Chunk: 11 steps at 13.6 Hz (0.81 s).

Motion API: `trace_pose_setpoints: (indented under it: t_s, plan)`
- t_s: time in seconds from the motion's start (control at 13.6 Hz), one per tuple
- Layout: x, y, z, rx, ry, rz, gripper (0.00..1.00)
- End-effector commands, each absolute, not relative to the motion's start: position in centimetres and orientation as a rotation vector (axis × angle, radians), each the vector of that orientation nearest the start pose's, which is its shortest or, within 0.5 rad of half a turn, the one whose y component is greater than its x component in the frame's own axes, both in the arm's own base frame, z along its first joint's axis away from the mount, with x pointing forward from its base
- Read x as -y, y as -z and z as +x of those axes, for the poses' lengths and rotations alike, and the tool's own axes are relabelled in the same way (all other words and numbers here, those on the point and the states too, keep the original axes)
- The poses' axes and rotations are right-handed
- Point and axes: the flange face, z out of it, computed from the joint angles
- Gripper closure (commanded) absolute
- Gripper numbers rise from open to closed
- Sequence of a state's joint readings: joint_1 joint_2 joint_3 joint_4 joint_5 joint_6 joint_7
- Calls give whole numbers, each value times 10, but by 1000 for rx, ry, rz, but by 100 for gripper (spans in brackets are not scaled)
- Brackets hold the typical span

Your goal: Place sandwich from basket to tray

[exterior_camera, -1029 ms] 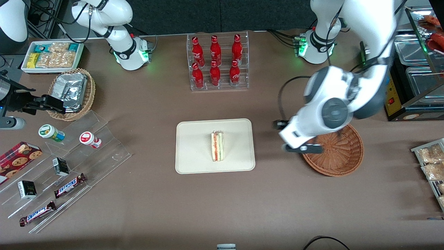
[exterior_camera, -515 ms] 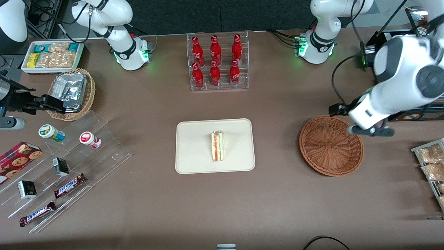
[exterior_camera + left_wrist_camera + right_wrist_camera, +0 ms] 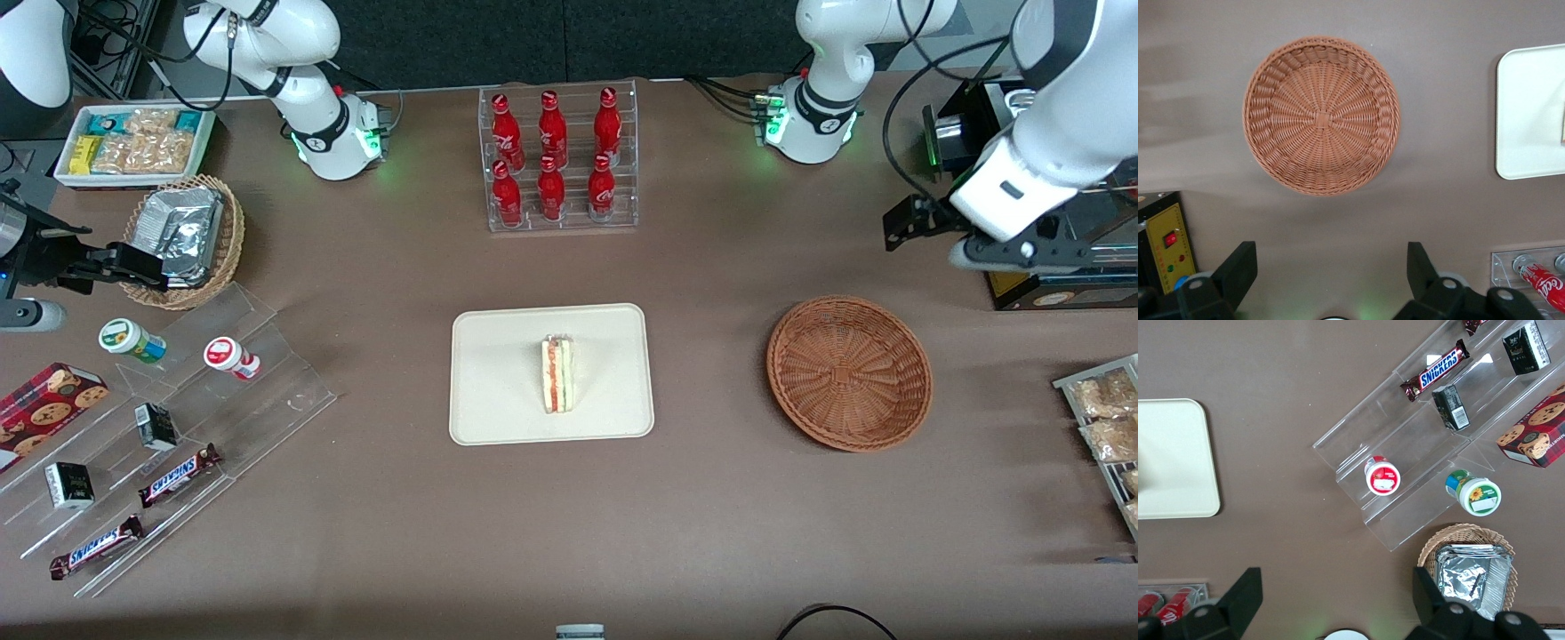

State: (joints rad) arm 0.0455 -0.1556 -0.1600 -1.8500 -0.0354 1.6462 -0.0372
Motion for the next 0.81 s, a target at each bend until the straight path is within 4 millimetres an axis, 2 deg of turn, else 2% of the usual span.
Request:
trace_pose_setpoints:
  t_s: [0.0, 0.37, 0.59, 0.74]
  plan:
    - [65, -600, 496, -116, -82, -3127, 1]
    - [69, -627, 504, -118, -87, -3135, 0]
    - [70, -626, 504, -120, -92, -3133, 0]
    - [64, -621, 509, -104, -108, -3133, 0]
